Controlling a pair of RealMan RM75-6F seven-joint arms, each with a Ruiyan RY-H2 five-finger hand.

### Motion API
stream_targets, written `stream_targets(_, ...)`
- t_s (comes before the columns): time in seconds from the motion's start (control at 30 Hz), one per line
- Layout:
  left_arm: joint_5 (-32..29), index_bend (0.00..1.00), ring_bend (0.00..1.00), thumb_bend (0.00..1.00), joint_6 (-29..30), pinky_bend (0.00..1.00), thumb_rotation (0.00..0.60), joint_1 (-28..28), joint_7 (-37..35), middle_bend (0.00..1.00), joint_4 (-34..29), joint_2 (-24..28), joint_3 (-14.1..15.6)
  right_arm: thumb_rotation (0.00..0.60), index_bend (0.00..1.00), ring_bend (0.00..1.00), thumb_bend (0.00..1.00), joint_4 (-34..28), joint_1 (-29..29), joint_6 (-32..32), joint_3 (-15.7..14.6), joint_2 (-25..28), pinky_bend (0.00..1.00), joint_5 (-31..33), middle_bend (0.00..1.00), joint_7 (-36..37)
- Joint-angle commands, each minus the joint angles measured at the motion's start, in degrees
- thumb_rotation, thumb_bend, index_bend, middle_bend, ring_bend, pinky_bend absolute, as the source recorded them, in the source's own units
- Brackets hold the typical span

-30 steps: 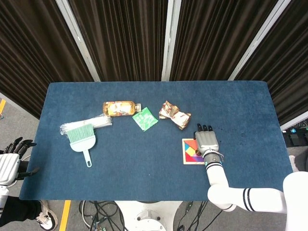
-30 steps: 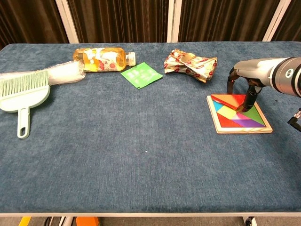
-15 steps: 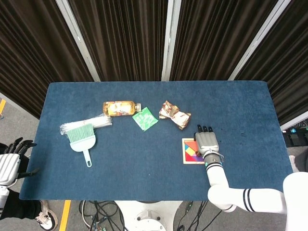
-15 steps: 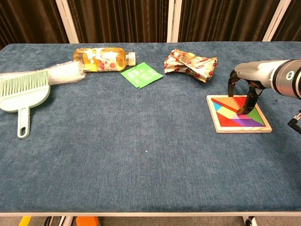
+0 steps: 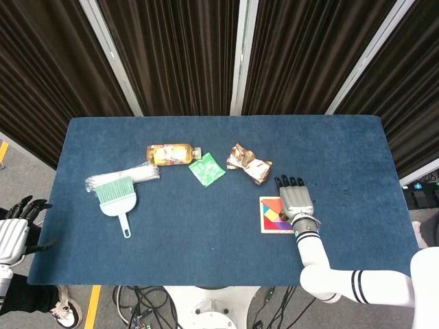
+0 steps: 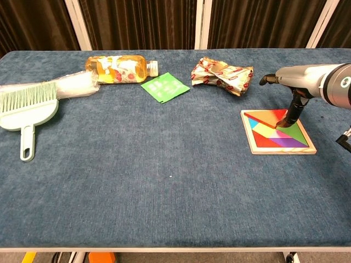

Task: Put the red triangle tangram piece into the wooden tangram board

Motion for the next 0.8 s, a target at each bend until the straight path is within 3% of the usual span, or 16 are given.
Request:
stream_targets(0.03,-0.01,0.25,0.07,0.03,0.02,0.17,0.6,0.0,0.03,0.17,-0.07,0.01,-0.03,0.6,0.0,0.0,0.18,-0.09,-0.15,-0.29,0.0,0.17,0.0,-0.35,0.0,0.34)
stream_targets(0.23,0.01,0.25,0.07,0.03,-0.09,0.17,0.6,-0.02,0.06,0.17,-0.07,-0.05,0.03,0.6,0.0,0.0,0.18,-0.11,-0.82,-0.77,0.32,0.22,0.0,-3.22,0.0,2.59)
stream_targets(0.33,0.01,0.25,0.07,0.03,0.02,0.17,0.6,0.0,-0.01,0.17,-0.08,-0.02,0.0,0.6,0.06,0.0,0.18,-0.38,-1.28,-2.62,0.68,0.87,0.0,-4.39,0.0,4.49)
stream_targets(0.6,0.0,0.25,0.07,0.03,-0.05,0.17,0.6,0.01,-0.19,0.17,-0.03,0.05,0.01,0.6,0.34,0.0,0.53,-2.82,-2.75,-6.36,0.57,4.1,0.0,-10.55,0.0,9.52)
stream_targets(0.8,-0.02,0.25,0.07,0.03,-0.1,0.17,0.6,0.02,0.0,0.17,-0.16,0.04,0.04,0.6,0.37,0.0,0.6,-2.92,-3.26,-8.44,-0.67,4.54,0.0,-11.18,0.0,11.43)
